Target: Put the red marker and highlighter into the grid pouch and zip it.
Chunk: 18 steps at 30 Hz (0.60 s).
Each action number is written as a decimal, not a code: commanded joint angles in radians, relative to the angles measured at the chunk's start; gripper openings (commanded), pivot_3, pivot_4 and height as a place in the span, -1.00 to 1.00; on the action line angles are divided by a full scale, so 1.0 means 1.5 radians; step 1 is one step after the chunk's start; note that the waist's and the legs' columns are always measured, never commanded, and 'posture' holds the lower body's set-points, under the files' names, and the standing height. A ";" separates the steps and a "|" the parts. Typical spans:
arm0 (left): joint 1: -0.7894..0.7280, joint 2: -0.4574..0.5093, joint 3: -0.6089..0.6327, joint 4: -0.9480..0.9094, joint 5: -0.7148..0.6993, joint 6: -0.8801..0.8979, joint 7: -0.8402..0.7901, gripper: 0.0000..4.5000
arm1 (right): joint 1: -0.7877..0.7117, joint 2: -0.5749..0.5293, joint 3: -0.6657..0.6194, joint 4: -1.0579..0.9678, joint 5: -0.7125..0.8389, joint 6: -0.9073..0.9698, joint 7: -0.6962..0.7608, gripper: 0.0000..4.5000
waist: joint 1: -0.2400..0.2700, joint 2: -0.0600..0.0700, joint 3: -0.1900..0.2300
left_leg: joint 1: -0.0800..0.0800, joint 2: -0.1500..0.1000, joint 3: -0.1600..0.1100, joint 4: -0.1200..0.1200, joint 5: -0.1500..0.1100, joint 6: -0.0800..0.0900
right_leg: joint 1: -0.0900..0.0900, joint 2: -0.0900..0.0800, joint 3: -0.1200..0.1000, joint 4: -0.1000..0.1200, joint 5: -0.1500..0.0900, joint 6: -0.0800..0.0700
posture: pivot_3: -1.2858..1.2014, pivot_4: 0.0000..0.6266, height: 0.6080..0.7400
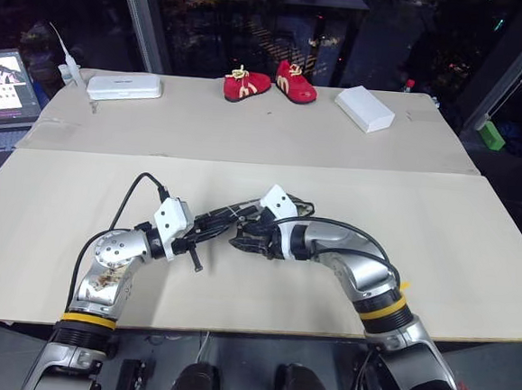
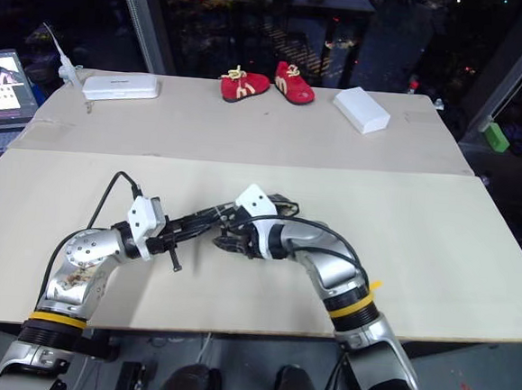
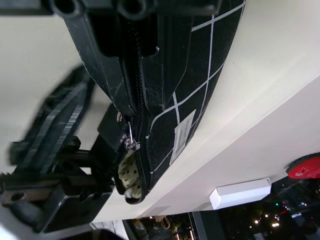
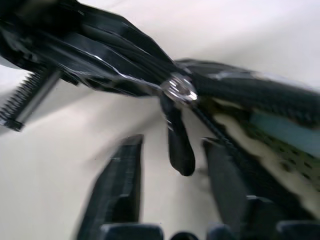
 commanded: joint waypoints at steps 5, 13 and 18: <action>0.002 -0.004 0.001 -0.029 -0.007 0.003 0.010 -1.00 | -0.023 -0.008 -0.026 -0.011 0.008 -0.027 0.007 -0.98 | 0.000 0.000 0.000 | 0.000 0.000 0.000 0.000 0.000 0.000 | 0.000 0.000 0.000 0.000 0.000 0.000 | 0.03 -0.52 1.00; 0.003 -0.003 0.000 -0.035 -0.007 0.006 0.017 -1.00 | -0.009 -0.092 -0.050 -0.053 0.025 -0.004 0.059 -0.98 | 0.001 0.000 0.000 | 0.000 0.000 0.000 0.000 0.000 0.000 | 0.000 0.000 0.000 0.000 0.000 0.000 | 0.03 -0.52 1.00; 0.010 0.001 0.003 -0.044 -0.009 0.011 0.018 -1.00 | 0.033 -0.246 -0.092 -0.075 0.026 -0.045 0.133 -0.98 | 0.006 0.000 0.000 | -0.001 0.000 -0.001 0.000 0.000 0.000 | 0.000 0.000 0.000 -0.001 0.000 0.000 | 0.03 -0.52 1.00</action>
